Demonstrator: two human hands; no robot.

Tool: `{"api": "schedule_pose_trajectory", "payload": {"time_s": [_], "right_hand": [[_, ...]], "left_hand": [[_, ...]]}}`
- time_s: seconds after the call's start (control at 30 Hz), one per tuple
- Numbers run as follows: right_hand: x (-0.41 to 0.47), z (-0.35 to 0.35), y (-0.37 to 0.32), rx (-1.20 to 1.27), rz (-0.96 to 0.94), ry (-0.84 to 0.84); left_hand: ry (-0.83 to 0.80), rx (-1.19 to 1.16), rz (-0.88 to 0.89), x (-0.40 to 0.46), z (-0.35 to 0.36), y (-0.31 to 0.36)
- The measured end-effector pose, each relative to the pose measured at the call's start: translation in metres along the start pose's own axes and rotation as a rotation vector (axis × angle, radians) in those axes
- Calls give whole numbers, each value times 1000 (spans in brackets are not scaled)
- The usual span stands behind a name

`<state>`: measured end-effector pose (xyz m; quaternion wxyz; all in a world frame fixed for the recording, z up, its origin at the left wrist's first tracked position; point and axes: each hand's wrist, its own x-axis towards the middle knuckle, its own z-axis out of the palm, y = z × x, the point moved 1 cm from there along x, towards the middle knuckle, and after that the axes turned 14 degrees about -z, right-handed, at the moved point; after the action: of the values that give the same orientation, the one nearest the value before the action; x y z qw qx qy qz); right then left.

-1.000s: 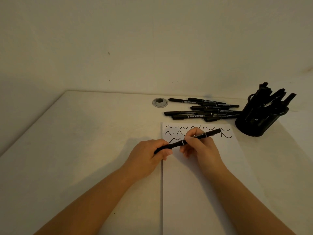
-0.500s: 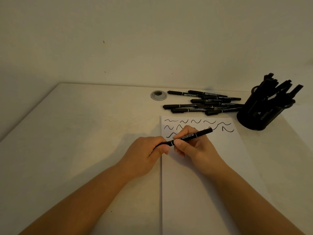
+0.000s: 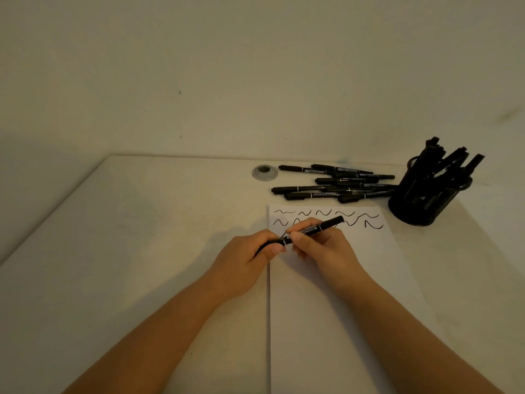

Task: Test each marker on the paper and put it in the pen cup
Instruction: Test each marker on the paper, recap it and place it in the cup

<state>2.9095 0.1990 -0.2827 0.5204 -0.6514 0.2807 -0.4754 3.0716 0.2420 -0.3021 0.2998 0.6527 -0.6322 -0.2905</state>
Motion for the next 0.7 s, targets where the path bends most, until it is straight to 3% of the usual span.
{"api": "schedule_pose_trajectory", "payload": {"time_s": [0.1, 0.33, 0.47, 0.57, 0.7], "right_hand": [[3, -13, -10, 122, 70, 210], [9, -54, -47, -523, -130, -7], [15, -66, -75, -1109, -513, -143], [18, -67, -87, -1175, -636, -164], [15, -71, -84, -1249, -668, -43]], "left_hand": [[26, -45, -53, -3, -3, -2], [141, -52, -44, 10, -19, 42], [204, 31, 59, 24, -34, 89], [199, 140, 160, 32, -33, 120], [172, 249, 210, 43, -18, 140]]}}
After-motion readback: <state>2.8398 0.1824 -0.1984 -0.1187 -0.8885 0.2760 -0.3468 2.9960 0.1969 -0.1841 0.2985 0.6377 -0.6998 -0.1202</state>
